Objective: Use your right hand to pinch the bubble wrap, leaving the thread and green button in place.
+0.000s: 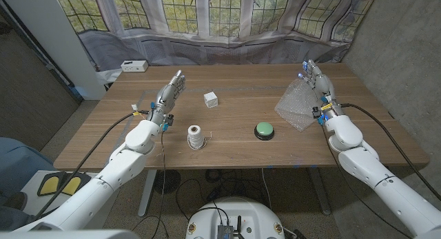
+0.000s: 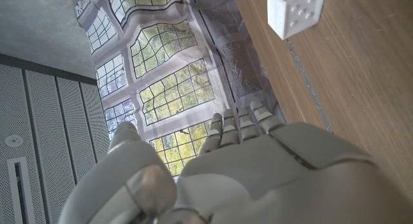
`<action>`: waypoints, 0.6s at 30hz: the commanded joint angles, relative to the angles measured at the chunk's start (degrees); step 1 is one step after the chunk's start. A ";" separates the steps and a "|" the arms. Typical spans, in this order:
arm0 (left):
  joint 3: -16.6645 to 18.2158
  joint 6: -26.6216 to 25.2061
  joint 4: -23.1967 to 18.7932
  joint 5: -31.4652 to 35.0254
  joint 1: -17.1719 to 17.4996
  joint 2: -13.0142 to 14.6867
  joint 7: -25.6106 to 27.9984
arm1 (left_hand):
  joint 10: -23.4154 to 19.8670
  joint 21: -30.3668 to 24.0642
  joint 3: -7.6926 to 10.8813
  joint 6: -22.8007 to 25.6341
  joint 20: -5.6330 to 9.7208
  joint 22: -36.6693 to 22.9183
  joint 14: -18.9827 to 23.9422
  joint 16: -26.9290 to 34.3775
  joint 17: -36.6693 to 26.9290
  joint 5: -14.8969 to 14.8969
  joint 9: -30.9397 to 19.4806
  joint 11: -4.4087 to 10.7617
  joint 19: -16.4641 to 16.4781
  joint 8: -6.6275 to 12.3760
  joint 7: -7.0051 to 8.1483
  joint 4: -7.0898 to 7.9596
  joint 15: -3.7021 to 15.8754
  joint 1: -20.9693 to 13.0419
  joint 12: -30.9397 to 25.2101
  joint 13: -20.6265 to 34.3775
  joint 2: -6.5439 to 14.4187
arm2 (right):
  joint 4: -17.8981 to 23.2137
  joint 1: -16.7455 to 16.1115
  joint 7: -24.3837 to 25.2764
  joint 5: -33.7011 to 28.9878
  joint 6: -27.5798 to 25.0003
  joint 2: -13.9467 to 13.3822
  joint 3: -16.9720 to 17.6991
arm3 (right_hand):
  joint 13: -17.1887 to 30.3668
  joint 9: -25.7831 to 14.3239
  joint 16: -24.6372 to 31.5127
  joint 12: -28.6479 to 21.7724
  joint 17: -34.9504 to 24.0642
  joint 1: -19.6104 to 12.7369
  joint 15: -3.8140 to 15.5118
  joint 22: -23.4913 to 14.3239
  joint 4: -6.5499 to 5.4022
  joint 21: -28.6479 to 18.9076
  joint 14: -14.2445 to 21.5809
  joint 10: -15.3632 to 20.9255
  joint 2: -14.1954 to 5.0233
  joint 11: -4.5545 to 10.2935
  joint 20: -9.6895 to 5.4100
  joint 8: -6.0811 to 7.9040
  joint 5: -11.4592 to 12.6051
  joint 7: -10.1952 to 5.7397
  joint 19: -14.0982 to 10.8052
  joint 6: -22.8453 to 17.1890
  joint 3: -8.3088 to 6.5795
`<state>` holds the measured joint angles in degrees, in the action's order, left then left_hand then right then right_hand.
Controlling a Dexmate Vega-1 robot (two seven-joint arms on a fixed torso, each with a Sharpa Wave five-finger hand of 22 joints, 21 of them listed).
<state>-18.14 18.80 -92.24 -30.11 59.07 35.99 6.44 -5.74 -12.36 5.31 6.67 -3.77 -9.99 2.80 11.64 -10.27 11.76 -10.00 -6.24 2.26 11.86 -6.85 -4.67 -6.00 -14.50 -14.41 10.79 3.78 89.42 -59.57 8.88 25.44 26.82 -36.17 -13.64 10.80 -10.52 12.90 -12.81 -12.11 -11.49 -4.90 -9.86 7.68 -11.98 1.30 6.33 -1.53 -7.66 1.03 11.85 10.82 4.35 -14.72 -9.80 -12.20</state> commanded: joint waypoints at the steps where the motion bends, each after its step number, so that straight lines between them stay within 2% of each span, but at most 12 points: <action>1: 0.24 -1.27 -2.57 2.59 0.80 0.99 2.09 | -0.20 0.22 0.19 0.49 -0.60 -0.15 0.49 -0.03 -0.08 -0.30 -0.22 0.11 -0.06 -0.09 -0.14 -0.30 -0.05 -0.44 0.20 0.31 0.06 | -0.40 0.13 4.87 -7.00 -0.87 -0.95 0.72 | 0.32 -0.27 0.06 0.12 -0.02 -1.05 0.02 -0.15 0.49 -0.03 0.23 0.03 -0.29 0.21 -0.32 -0.20 -0.14 -0.44 -0.46 0.09 -0.30; 5: 0.10 -1.58 -2.49 2.79 0.43 0.92 2.03 | -0.28 0.29 0.19 0.54 -0.67 -0.15 0.59 -0.05 -0.08 -0.32 -0.22 0.11 -0.08 -0.14 -0.14 -0.34 -0.14 -0.47 0.23 0.31 0.07 | -1.64 0.68 6.00 -8.70 -0.23 -0.55 0.52 | 0.32 -0.28 -0.01 0.19 0.01 -1.30 0.15 -0.14 0.55 -0.04 0.19 -0.01 -0.45 0.16 -0.48 -0.21 -0.14 -0.52 -0.62 0.05 -0.43; 10: -0.04 -1.16 -1.80 2.12 0.01 0.60 1.02 | -0.31 0.34 0.19 0.63 -0.79 -0.15 0.62 -0.10 -0.08 -0.33 -0.23 0.07 -0.09 -0.17 -0.08 -0.36 -0.12 -0.50 0.28 0.31 0.08 | -0.97 0.88 7.00 -11.73 -2.34 -2.09 0.17 | 0.32 -0.28 -0.44 0.45 0.07 -1.63 0.32 -0.13 0.67 0.23 -0.61 -0.41 -0.49 0.04 -0.84 -0.29 -0.18 -0.46 -0.16 0.06 -0.53; 18: 0.38 -0.38 -1.64 2.43 0.34 0.41 1.60 | -0.38 0.42 0.20 0.74 -0.87 -0.16 0.63 -0.17 -0.08 -0.35 -0.23 0.10 -0.13 -0.23 -0.09 -0.41 -0.23 -0.55 0.35 0.31 0.10 | 0.94 0.79 12.03 -18.42 -5.65 -3.19 -0.01 | 0.32 -0.28 -0.64 0.68 0.10 -1.80 0.36 -0.13 0.71 0.39 -0.91 -0.78 -0.42 0.35 -0.67 -0.63 -0.25 -0.74 0.08 0.76 -0.52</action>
<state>-18.03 17.72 -94.07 -28.00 59.33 36.61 7.86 -5.74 -12.04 5.31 6.66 -4.25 -9.99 2.97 11.67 -10.27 11.43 -9.99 -6.24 2.21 11.69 -6.85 -4.66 -5.82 -14.49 -14.14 10.79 3.78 88.79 -58.99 15.75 14.76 24.55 -37.89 -13.27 10.79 -10.52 12.55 -12.47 -11.98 -12.40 -4.39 -9.86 8.14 -11.65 0.79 6.02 -1.97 -7.35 0.51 11.43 10.58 3.87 -14.63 -9.30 -12.67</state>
